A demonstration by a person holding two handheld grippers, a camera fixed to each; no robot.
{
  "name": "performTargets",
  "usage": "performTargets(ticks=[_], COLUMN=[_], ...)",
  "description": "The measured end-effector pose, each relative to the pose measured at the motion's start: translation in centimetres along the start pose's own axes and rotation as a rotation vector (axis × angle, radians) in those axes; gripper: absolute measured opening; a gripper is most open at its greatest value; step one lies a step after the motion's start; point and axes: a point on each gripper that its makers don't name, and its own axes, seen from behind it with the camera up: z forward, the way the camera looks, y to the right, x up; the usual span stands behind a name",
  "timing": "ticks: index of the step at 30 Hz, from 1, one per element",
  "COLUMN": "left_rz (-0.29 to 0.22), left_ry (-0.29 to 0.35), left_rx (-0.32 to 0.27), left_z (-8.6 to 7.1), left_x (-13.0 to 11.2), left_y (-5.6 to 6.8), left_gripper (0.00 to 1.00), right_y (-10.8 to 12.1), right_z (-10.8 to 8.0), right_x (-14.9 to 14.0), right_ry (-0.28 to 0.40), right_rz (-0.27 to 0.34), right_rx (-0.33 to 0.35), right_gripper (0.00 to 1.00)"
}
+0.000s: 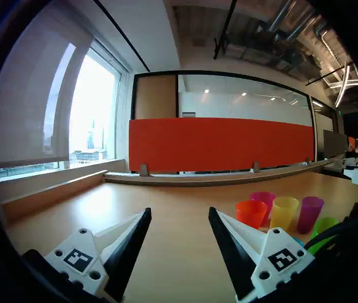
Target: Pour water
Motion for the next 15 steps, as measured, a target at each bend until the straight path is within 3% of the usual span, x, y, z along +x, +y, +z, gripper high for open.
performTargets(ticks=[15], left_rz=[0.0], left_ry=[0.0], left_rx=[0.0], left_z=[0.04], left_x=[0.03], left_y=[-0.04], left_gripper=[0.84], right_y=[0.02], right_z=[0.08], right_x=[-0.08], right_ry=[-0.001], right_rz=[0.0], right_rx=[-0.001], right_gripper=[0.99])
